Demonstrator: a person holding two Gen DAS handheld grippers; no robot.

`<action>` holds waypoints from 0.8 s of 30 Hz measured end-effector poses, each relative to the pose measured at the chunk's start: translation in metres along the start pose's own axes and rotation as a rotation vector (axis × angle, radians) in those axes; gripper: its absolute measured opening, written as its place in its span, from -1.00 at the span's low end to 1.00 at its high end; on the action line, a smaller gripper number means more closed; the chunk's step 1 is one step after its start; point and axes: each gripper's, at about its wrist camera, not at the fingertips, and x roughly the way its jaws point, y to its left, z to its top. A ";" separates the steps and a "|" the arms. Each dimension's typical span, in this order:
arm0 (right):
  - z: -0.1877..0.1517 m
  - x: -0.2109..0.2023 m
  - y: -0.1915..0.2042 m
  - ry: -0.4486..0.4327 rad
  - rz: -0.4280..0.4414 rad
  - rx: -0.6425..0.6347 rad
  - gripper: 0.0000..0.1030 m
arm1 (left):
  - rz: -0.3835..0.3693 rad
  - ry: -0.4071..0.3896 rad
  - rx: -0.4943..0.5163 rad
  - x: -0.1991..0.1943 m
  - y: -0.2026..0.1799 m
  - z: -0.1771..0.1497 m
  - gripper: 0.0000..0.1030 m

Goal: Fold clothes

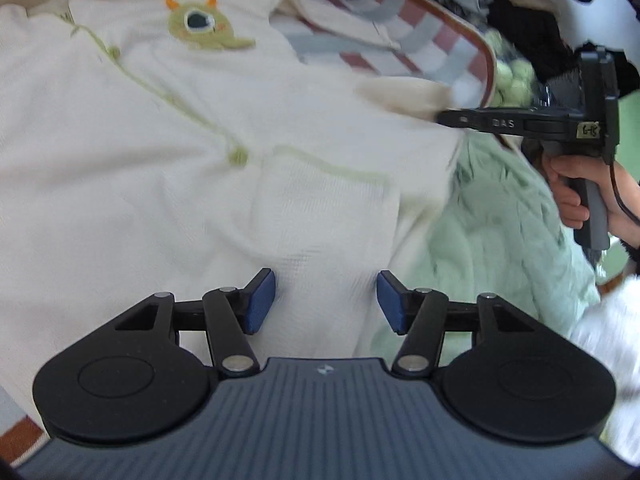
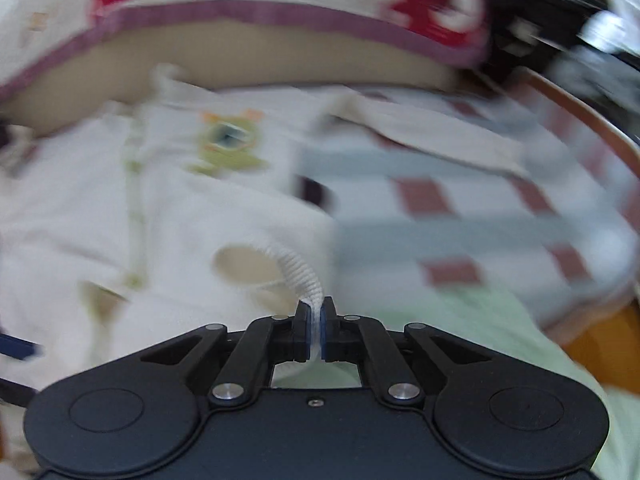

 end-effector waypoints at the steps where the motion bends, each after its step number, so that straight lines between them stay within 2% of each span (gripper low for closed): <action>1: -0.007 0.007 -0.007 0.031 -0.001 0.038 -0.91 | 0.006 0.000 0.012 0.000 -0.002 -0.002 0.07; 3: -0.021 0.020 -0.020 0.093 -0.003 0.113 -0.91 | 0.027 0.016 0.038 0.001 -0.008 0.001 0.11; 5: -0.024 0.025 -0.022 0.100 0.002 0.135 -0.85 | 0.047 0.027 0.092 0.000 -0.018 0.005 0.12; 7: -0.024 0.027 -0.025 0.101 0.008 0.159 -0.61 | 0.054 0.005 0.148 -0.002 -0.030 0.009 0.14; 9: -0.025 0.024 -0.032 0.088 0.013 0.194 -0.07 | 0.053 -0.026 0.184 -0.001 -0.041 0.011 0.14; 12: -0.030 0.015 -0.031 0.028 0.014 0.148 0.00 | 0.085 -0.030 0.186 0.016 -0.047 0.012 0.07; 13: -0.030 0.015 -0.028 0.005 0.025 0.110 0.00 | 0.092 -0.037 0.170 0.021 -0.046 0.012 -0.30; 14: -0.029 0.015 -0.024 -0.019 0.040 0.065 0.00 | 0.089 -0.042 0.144 0.025 -0.043 0.011 -0.88; 17: -0.026 0.018 -0.011 -0.093 0.085 -0.072 0.10 | 0.021 -0.074 0.020 0.025 -0.030 0.013 -0.92; 19: -0.024 0.019 -0.002 -0.141 0.115 -0.164 0.06 | -0.039 -0.116 0.011 0.016 -0.031 0.015 -0.93; 20: -0.021 0.018 0.000 -0.159 0.136 -0.188 -0.55 | -0.063 -0.123 0.019 0.012 -0.033 0.016 -0.93; 21: -0.017 0.017 0.002 -0.173 0.160 -0.203 -0.95 | -0.063 -0.112 0.039 0.010 -0.038 0.018 -0.93; 23: -0.016 -0.006 -0.001 -0.257 0.159 -0.201 -0.96 | -0.045 -0.081 0.104 0.007 -0.051 0.020 -0.93; 24: -0.018 -0.021 -0.007 -0.290 0.131 -0.173 -0.96 | -0.043 -0.064 0.129 0.006 -0.058 0.019 -0.93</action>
